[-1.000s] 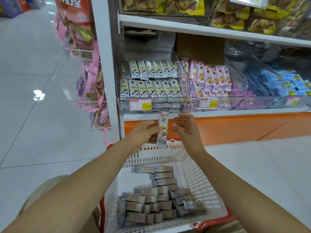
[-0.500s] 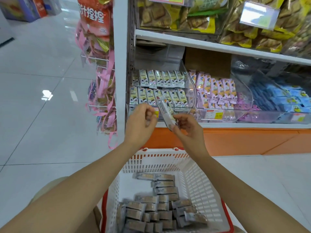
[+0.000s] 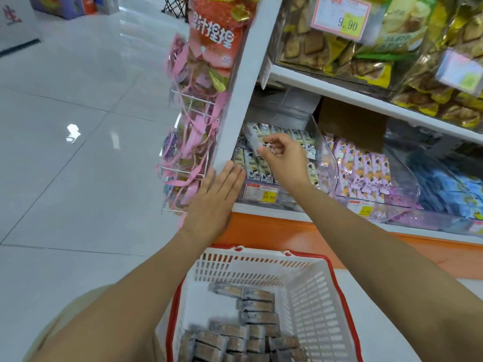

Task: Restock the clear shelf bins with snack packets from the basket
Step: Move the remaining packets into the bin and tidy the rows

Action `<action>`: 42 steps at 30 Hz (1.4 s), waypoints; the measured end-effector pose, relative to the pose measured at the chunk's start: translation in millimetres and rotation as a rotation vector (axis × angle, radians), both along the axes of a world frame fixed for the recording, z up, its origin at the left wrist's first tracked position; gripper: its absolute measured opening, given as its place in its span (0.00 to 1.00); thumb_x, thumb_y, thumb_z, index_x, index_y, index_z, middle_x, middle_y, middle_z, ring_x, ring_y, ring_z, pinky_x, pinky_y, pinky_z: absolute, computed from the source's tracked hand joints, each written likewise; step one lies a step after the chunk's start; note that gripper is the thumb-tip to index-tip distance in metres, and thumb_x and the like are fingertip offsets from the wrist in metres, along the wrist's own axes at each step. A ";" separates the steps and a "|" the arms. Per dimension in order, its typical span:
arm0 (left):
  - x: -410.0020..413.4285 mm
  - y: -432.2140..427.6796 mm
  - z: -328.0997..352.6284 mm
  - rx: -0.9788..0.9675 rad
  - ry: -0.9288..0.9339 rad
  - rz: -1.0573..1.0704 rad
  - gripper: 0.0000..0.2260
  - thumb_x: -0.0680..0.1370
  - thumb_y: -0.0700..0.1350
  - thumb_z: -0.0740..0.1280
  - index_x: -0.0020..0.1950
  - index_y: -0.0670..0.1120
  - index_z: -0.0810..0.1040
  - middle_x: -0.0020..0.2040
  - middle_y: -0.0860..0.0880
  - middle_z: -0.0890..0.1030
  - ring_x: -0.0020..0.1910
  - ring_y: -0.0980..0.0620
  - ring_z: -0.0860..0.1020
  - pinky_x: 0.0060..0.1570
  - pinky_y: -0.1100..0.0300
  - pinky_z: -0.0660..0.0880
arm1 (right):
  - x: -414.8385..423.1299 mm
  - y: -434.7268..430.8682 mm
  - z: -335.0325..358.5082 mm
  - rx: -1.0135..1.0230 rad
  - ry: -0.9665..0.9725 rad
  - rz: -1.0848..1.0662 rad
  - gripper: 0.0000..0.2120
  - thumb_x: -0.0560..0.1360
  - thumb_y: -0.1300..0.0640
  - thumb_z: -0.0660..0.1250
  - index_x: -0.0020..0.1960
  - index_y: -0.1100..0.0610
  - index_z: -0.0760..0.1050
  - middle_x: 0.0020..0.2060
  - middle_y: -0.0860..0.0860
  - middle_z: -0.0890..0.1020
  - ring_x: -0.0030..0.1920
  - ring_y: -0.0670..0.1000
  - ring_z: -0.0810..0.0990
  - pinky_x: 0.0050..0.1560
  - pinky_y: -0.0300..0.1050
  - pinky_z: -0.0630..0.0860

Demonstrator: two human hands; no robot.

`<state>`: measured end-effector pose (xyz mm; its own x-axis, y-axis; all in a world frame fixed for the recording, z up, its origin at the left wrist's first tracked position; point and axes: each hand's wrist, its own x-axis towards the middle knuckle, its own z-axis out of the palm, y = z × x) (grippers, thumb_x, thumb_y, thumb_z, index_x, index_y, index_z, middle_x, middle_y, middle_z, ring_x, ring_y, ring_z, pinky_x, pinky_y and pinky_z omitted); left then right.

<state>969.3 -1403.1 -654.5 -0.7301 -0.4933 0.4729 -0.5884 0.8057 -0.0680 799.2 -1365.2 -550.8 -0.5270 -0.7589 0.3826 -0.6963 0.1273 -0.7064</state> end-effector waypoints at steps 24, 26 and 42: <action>5.2 -0.4 3.5 0.110 0.090 -0.110 0.41 0.70 0.36 0.64 0.80 0.43 0.49 0.81 0.44 0.51 0.79 0.46 0.45 0.76 0.46 0.43 | 2.9 -20.1 -12.8 0.132 0.183 -0.003 0.11 0.77 0.59 0.68 0.59 0.55 0.80 0.52 0.54 0.74 0.44 0.43 0.74 0.49 0.28 0.69; 7.7 3.5 4.4 0.074 0.069 -0.107 0.39 0.71 0.38 0.64 0.80 0.41 0.52 0.80 0.43 0.53 0.79 0.45 0.47 0.76 0.46 0.45 | 7.0 4.1 -17.3 0.050 0.148 0.031 0.08 0.77 0.60 0.67 0.56 0.56 0.80 0.50 0.54 0.75 0.43 0.41 0.74 0.48 0.27 0.70; 6.4 42.5 -118.2 0.298 -0.503 -0.213 0.35 0.79 0.50 0.62 0.81 0.46 0.48 0.81 0.45 0.50 0.79 0.45 0.51 0.78 0.48 0.46 | 5.9 171.2 -203.4 0.268 -0.080 0.011 0.09 0.77 0.64 0.66 0.54 0.55 0.80 0.45 0.47 0.77 0.41 0.43 0.76 0.44 0.39 0.75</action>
